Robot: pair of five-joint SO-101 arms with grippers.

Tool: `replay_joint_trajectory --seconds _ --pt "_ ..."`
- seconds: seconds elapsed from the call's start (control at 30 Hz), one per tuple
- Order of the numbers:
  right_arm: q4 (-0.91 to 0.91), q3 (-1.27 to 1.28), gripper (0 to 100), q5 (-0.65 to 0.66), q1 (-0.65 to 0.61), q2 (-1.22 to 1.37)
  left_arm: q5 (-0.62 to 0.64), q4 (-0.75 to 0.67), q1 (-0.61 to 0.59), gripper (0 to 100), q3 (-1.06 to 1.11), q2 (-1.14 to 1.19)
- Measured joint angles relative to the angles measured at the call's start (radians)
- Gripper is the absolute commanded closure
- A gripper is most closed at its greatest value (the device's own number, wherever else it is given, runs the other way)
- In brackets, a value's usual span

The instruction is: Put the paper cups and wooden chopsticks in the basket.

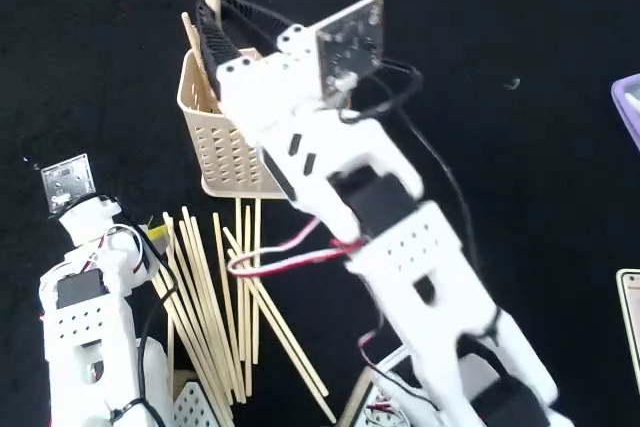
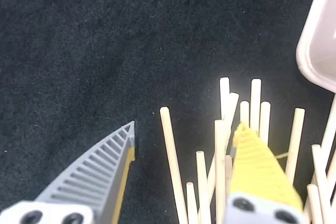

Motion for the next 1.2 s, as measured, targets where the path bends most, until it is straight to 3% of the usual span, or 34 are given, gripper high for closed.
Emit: replay_joint_trajectory --seconds 0.37,0.53,0.63,0.87,1.03,1.13,1.2 --pt "-0.123 0.000 98.3 0.000 0.000 0.273 0.000 0.000 0.000 71 0.000 0.000" --pt "-0.083 0.000 83.5 0.000 0.000 0.276 0.000 0.000 0.000 71 0.000 0.000" --pt "0.005 0.000 79.3 0.000 0.000 0.273 0.000 0.000 0.000 71 0.000 0.000" --pt "0.219 0.000 84.4 0.000 0.000 0.066 0.000 0.000 0.000 71 0.000 0.000" --pt "0.539 0.023 85.0 0.000 -0.014 -0.169 0.000 0.000 0.000 71 0.000 0.000" --pt "0.756 0.149 84.9 0.000 -0.091 -0.253 0.000 0.000 0.000 71 0.000 0.000" --pt "0.798 0.279 84.9 0.000 -0.127 -0.259 0.000 0.000 0.000 71 0.000 0.000"
